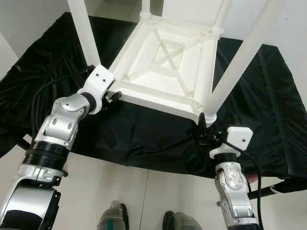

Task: Building children table

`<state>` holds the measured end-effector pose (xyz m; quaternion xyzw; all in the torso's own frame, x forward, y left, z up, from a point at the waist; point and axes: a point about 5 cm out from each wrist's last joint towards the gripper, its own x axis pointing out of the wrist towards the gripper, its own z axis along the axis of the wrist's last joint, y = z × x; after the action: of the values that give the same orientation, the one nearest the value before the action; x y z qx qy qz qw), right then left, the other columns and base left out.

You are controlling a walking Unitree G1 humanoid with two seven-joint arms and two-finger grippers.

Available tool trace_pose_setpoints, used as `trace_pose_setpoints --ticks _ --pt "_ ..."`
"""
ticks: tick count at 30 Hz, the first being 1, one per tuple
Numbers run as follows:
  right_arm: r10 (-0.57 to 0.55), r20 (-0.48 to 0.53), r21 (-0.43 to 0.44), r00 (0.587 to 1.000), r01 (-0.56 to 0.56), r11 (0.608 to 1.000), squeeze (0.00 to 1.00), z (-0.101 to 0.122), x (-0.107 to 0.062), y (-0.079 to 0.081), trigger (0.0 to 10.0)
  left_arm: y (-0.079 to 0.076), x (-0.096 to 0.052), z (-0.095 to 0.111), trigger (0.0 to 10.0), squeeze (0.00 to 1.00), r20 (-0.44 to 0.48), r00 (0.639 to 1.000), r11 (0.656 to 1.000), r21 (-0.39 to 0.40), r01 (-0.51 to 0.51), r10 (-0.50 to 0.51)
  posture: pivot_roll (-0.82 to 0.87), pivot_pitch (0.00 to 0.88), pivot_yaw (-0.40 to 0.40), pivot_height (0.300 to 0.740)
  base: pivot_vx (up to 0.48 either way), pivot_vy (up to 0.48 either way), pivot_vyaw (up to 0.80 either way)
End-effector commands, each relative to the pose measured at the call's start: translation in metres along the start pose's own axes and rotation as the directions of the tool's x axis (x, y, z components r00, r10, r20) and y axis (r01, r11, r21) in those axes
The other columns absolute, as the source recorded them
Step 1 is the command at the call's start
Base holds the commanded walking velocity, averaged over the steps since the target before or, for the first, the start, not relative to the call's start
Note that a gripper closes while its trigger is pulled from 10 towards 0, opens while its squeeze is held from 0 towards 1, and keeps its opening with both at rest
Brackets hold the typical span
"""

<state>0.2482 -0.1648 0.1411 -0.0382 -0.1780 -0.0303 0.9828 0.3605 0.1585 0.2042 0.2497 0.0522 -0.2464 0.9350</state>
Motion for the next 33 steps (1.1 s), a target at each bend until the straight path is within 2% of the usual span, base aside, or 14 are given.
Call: trace_pose_setpoints --ticks 1,11,14,18,23,25,26,28,33 --pt "-0.014 -0.040 0.009 0.999 0.014 1.000 0.00 -0.003 -0.010 -0.007 10.0 -0.007 0.009 0.000 10.0 0.00 -0.008 0.999 0.998 0.033 0.052 -0.052 0.07 0.127 0.007 0.740 0.000 0.000 0.00" --pt "-0.042 -0.080 -0.007 0.996 0.041 0.999 0.00 -0.003 -0.023 -0.020 10.0 -0.024 0.036 0.015 10.0 0.00 0.022 0.983 0.978 0.107 0.179 -0.182 0.04 0.133 0.020 0.740 0.000 0.000 0.00" --pt "-0.043 -0.085 -0.009 0.995 0.043 0.999 0.00 -0.003 -0.025 -0.021 10.0 -0.027 0.039 0.016 10.0 0.00 0.022 0.979 0.972 0.124 0.200 -0.204 0.03 0.135 0.022 0.740 0.000 0.000 0.00" --pt "-0.049 -0.094 -0.025 0.994 0.047 0.999 0.00 -0.001 -0.030 -0.025 10.0 -0.040 0.050 0.022 10.0 0.00 0.024 0.958 0.945 0.173 0.278 -0.287 0.01 0.141 0.029 0.740 0.000 0.000 0.00" --pt "-0.056 -0.097 -0.035 0.994 0.053 0.998 0.00 0.000 -0.031 -0.027 10.0 -0.046 0.053 0.024 10.0 0.00 0.026 0.945 0.931 0.184 0.316 -0.326 0.01 0.143 0.030 0.740 0.000 0.000 0.00" --pt "-0.062 -0.099 -0.050 0.993 0.058 0.997 0.00 0.001 -0.033 -0.031 10.0 -0.056 0.054 0.026 10.0 0.00 0.035 0.903 0.881 0.239 0.408 -0.428 -0.01 0.149 0.037 0.740 0.000 0.000 0.00" --pt "-0.062 -0.099 -0.050 0.993 0.058 0.997 0.00 0.001 -0.033 -0.031 10.0 -0.056 0.054 0.026 10.0 0.00 0.035 0.903 0.881 0.239 0.408 -0.428 -0.01 0.149 0.037 0.740 0.000 0.000 0.00" --pt "-0.071 -0.101 -0.061 0.992 0.065 0.996 0.00 0.002 -0.034 -0.034 10.0 -0.059 0.056 0.027 10.0 0.00 0.031 0.885 0.858 0.265 0.441 -0.465 -0.02 0.152 0.039 0.740 0.000 0.000 0.00" --pt "-0.077 -0.102 -0.069 0.992 0.070 0.995 0.00 0.003 -0.034 -0.035 10.0 -0.061 0.061 0.022 10.0 0.00 -0.013 0.881 0.841 0.292 0.455 -0.472 -0.04 0.157 0.044 0.740 0.000 0.000 0.00"
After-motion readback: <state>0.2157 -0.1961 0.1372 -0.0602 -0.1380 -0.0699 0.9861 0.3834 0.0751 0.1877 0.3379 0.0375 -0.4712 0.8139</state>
